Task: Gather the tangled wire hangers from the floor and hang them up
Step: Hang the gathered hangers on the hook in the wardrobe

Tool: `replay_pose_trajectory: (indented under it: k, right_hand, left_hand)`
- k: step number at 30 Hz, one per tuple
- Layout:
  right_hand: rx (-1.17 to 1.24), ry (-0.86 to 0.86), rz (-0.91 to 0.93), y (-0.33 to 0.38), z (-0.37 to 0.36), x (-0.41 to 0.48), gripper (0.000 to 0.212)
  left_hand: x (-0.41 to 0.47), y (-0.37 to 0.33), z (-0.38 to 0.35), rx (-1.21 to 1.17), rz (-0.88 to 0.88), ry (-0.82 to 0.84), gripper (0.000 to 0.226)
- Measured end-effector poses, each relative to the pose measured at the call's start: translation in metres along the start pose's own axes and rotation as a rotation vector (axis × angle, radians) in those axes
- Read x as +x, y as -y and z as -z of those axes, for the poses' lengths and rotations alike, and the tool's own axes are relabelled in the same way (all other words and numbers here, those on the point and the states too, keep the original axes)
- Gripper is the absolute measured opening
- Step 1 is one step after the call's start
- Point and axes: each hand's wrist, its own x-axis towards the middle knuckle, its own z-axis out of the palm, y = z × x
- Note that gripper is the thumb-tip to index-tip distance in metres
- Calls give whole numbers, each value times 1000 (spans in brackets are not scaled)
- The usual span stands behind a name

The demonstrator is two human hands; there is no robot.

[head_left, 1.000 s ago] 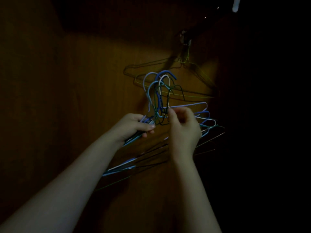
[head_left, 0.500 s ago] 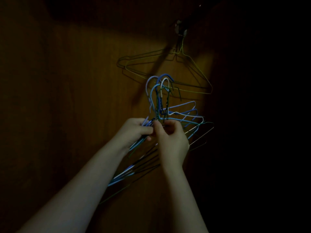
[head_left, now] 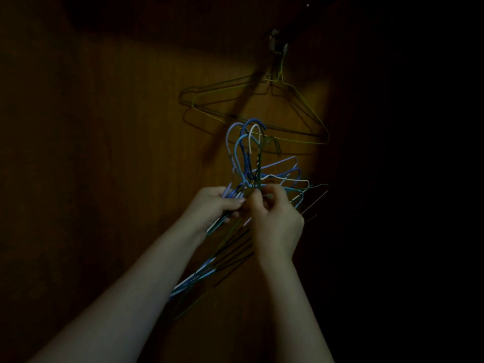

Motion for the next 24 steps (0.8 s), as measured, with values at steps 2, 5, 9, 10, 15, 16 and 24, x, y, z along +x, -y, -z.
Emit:
replay_pose_trajectory:
  k: [2,5,9,10,15,16,24]
  right_hand:
    - [-3,-25,13,-5,6,8,19]
    - [-61,-46,56,-13,20,30,22]
    - [-219,-23,197,-24,44,69,28]
    - [-240,-9,227,-25,51,77,29]
    - [-252,59,304,-41,80,98,24]
    - [-254,56,300,-46,85,101,21]
    - [-74,-15,255,-46,113,127,15]
  left_hand:
    - [2,-1,4,29,4,-5,15]
    - [5,-5,13,113,-2,30,13]
    - [8,-20,32,268,-28,129,11]
    - [9,-24,36,296,-39,154,12]
    - [15,-35,51,368,-73,225,13]
    - [16,-35,53,386,-82,233,13]
    - [22,-45,53,449,-136,322,30]
